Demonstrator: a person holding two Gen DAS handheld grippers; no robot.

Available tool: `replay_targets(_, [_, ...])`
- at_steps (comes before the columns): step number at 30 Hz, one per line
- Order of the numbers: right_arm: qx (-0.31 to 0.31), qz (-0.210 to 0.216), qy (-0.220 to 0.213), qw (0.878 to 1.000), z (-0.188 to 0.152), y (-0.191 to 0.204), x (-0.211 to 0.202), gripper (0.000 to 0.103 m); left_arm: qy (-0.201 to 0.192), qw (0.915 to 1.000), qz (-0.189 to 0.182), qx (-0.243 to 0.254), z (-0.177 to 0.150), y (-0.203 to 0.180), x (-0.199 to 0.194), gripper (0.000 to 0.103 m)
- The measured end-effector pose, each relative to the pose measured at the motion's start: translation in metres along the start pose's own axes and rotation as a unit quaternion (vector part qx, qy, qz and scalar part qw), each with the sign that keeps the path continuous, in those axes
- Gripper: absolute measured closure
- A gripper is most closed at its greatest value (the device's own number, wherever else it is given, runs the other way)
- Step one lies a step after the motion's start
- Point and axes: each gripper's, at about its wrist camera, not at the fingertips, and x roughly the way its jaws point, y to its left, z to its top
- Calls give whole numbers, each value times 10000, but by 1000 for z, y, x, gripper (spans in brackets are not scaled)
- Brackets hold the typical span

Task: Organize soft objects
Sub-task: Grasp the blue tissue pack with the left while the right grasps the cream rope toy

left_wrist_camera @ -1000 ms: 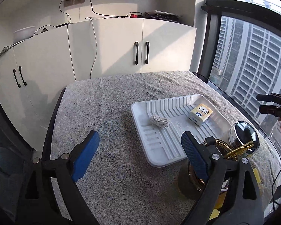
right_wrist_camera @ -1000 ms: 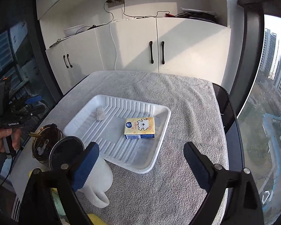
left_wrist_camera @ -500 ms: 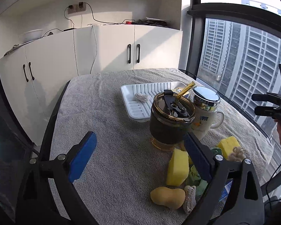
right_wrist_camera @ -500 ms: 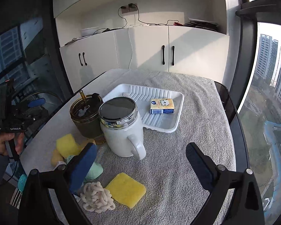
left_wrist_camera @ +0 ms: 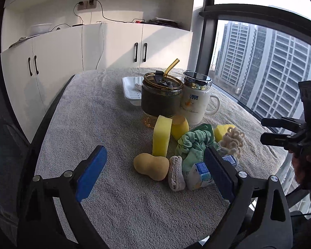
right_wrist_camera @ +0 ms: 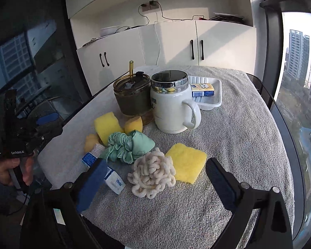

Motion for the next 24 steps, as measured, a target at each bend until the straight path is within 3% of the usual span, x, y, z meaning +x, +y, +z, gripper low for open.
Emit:
replay_targets(8, [106,-127,167,9997,-24,9,27,5,-259,9996,-84,61,-34,-44,-3,8])
replay_targets(17, [428,-168,321,9984,-27,-12,51,8,-116,9962,-149,855,-46,-93,27,8])
replay_targets(24, [254,93,477,9985,-27,-9,64,15,1,9950,-75,998,-46,-99,49,8])
